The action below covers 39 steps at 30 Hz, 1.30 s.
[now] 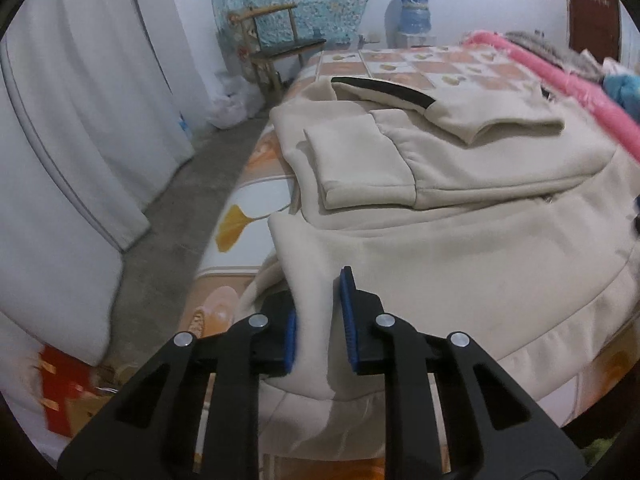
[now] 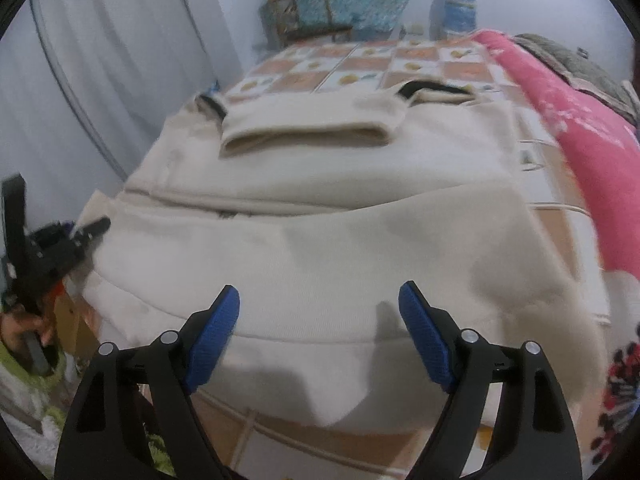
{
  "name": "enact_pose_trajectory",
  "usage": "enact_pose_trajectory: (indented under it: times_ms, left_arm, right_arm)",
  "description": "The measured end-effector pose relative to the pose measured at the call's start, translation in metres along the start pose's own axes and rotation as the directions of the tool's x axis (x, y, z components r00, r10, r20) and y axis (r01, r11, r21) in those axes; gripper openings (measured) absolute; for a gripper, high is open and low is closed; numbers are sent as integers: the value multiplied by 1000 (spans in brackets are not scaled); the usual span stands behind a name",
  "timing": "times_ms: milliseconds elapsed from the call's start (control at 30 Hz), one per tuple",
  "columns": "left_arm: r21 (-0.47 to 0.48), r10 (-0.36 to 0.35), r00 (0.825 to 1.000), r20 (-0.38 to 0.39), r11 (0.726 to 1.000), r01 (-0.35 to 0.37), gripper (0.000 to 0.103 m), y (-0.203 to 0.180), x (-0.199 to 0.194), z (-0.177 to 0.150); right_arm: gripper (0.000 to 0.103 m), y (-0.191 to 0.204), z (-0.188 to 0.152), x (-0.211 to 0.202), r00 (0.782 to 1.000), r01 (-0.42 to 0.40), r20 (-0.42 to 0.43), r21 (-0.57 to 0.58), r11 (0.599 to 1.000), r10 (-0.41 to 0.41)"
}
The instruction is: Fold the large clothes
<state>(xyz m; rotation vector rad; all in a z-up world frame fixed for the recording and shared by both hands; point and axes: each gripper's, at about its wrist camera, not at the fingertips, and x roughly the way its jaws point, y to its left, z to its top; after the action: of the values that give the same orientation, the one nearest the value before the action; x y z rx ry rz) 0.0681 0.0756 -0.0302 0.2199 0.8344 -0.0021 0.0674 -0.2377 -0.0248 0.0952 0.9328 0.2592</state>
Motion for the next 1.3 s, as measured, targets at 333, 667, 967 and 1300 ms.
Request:
enact_pose_trajectory:
  times_ms: [333, 667, 967, 1300]
  left_arm:
    - [16, 42, 998, -35, 999, -42, 18, -6, 2, -3]
    - [10, 44, 998, -46, 999, -44, 18, -8, 8, 0]
    - [9, 48, 997, -57, 999, -48, 18, -8, 9, 2]
    - [5, 56, 996, -71, 998, -56, 19, -8, 12, 4]
  right_arm:
    - [54, -72, 14, -33, 988, 111, 94, 129, 985, -123]
    - [43, -104, 46, 17, 987, 144, 46, 150, 978, -152]
    - [28, -91, 30, -2, 986, 156, 35, 95, 983, -160]
    - [27, -88, 30, 0, 983, 184, 18, 70, 980, -185]
